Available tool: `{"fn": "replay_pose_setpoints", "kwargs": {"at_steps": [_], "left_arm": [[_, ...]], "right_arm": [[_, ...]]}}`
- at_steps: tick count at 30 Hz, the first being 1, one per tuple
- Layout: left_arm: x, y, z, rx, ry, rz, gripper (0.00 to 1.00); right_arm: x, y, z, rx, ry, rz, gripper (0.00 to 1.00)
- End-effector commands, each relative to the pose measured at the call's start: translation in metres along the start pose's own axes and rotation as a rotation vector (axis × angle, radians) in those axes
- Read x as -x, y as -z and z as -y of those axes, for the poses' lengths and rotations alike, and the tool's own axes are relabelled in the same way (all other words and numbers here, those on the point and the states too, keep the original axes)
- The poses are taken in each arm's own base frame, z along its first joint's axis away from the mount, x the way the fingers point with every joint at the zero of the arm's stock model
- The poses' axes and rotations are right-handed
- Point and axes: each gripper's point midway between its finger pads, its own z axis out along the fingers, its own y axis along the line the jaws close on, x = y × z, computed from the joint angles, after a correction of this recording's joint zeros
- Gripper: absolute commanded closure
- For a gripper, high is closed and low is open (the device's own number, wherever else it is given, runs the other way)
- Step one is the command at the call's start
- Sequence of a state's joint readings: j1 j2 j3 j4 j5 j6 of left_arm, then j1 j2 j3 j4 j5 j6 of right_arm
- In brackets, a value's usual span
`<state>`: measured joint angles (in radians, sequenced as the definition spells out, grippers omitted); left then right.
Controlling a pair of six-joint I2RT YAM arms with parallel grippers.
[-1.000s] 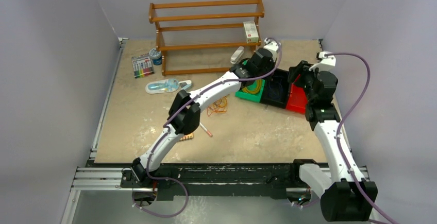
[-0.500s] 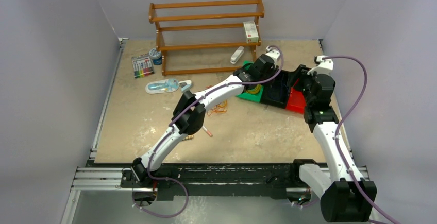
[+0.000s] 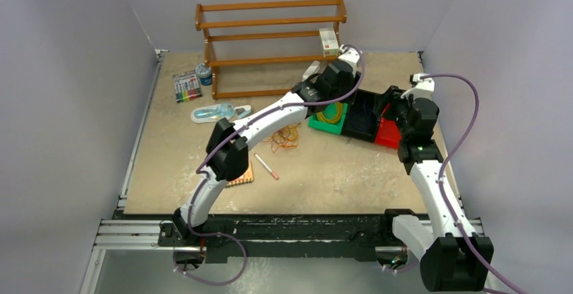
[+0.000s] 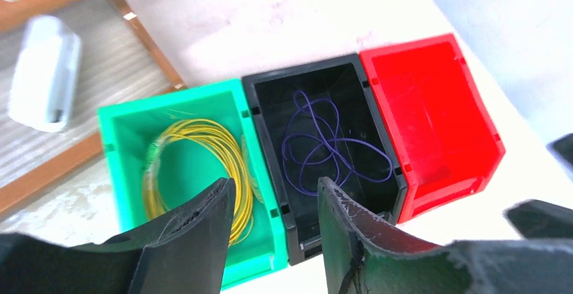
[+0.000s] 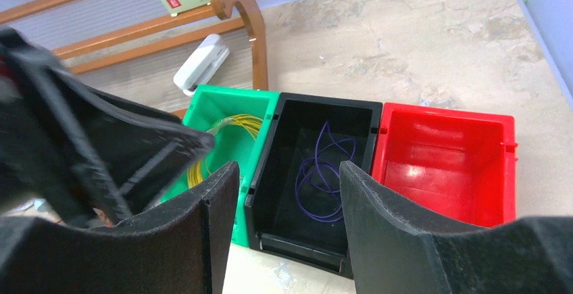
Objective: Untangle the cables
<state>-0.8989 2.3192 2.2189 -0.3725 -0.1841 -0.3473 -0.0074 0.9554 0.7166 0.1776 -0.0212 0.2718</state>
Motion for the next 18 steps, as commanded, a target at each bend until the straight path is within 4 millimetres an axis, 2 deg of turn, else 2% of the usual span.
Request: {"fn": "replay_pose_setpoints", "kwargs": {"at_steps": [1,6,11,12,14,18], "left_arm": [[0.066,0.048,-0.009,0.061,0.026,0.173,0.52],[0.052,0.062,-0.026,0.125,0.024,0.143,0.53],[0.03,0.092,-0.066,0.236,0.057,0.111,0.53],[0.018,0.097,-0.076,0.256,0.065,0.089,0.53],[0.008,0.11,-0.094,0.29,0.092,0.073,0.53],[-0.013,0.135,-0.126,0.361,0.12,0.037,0.54]], "right_arm": [[0.009,-0.003,-0.013,0.081,0.013,0.047,0.41],[0.008,-0.005,-0.015,0.09,-0.005,0.056,0.4],[0.003,-0.012,-0.001,0.011,-0.025,0.026,0.41],[-0.001,-0.015,0.003,-0.017,-0.028,0.005,0.41],[-0.01,-0.022,0.011,-0.067,-0.043,-0.051,0.43],[-0.031,-0.04,0.015,-0.078,-0.008,-0.188,0.48]]}}
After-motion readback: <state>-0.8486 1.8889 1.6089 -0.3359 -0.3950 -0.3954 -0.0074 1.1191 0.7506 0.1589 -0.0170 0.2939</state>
